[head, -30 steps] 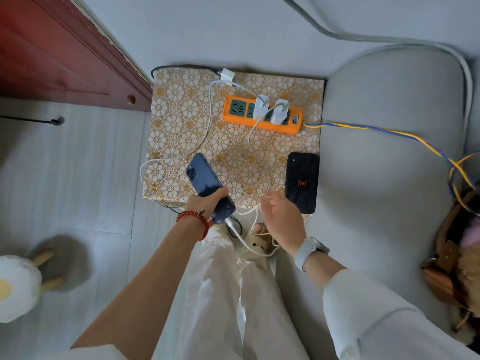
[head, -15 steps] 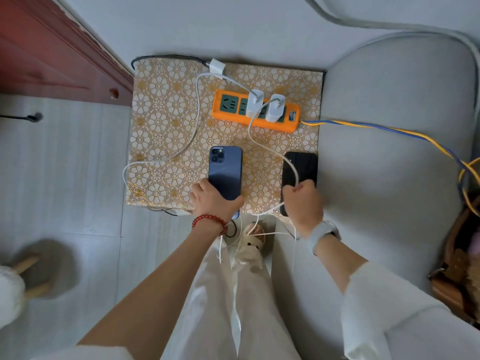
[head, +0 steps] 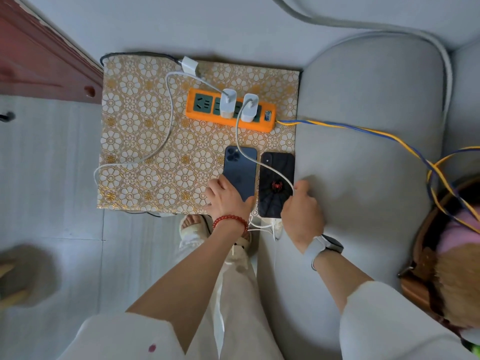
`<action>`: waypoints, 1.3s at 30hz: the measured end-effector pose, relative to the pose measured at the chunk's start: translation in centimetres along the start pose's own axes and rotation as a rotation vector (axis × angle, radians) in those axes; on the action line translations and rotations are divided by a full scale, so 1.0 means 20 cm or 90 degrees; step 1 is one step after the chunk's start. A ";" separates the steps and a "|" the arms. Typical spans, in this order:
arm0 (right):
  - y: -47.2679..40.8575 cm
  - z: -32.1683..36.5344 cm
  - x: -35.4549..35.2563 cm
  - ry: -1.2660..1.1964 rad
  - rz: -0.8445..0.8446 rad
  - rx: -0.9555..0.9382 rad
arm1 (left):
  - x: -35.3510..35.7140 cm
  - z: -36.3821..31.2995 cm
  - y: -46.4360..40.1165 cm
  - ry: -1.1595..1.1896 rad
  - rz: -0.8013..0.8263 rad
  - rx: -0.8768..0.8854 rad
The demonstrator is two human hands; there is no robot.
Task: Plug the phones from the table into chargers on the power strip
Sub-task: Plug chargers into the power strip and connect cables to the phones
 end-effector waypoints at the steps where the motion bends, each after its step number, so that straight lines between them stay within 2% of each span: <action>1: 0.01 0.00 0.00 0.009 0.003 -0.007 | 0.01 -0.01 0.00 0.020 0.017 0.020; 7: 0.02 0.04 0.03 0.059 0.045 -0.027 | -0.02 0.02 -0.02 0.084 0.089 0.080; 9: 0.01 0.08 0.01 0.060 0.049 -0.030 | -0.12 0.05 -0.05 0.098 0.061 0.088; 12: 0.01 0.20 -0.03 0.039 0.040 -0.068 | -0.36 0.12 -0.12 0.135 -0.049 0.095; 15: -0.02 0.42 -0.16 -0.063 -0.047 -0.157 | -0.61 0.20 -0.28 0.117 -0.130 0.080; 19: -0.02 0.73 -0.30 -0.152 -0.160 -0.298 | -0.72 0.40 -0.50 0.033 -0.063 -0.011; 21: -0.02 0.87 -0.31 -0.100 -0.194 -0.346 | -0.71 0.49 -0.54 -0.031 -0.034 -0.006; 23: -0.04 1.02 -0.28 0.017 -0.212 -0.398 | -0.68 0.53 -0.56 -0.082 -0.041 0.028; 26: -0.11 1.20 -0.15 0.178 -0.136 -0.451 | -0.68 0.56 -0.58 -0.089 -0.062 0.086; 29: -0.21 1.30 -0.08 0.248 -0.069 -0.435 | -0.71 0.56 -0.57 -0.081 -0.061 0.178; 34: -0.20 1.44 -0.06 0.345 -0.060 -0.520 | -0.74 0.61 -0.37 0.077 -0.014 0.272; 39: -0.02 1.40 -0.05 0.400 -0.029 -0.665 | -0.69 0.74 -0.12 0.175 0.083 0.245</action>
Point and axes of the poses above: each hand's wrist, its own y-axis away from the middle knuckle, its own x-axis out of the palm, z = x × y, the point moved 8 cm from there along -y, towards the middle knuckle, and after that the axes turned 1 degree about z, right-handed, at the moved point
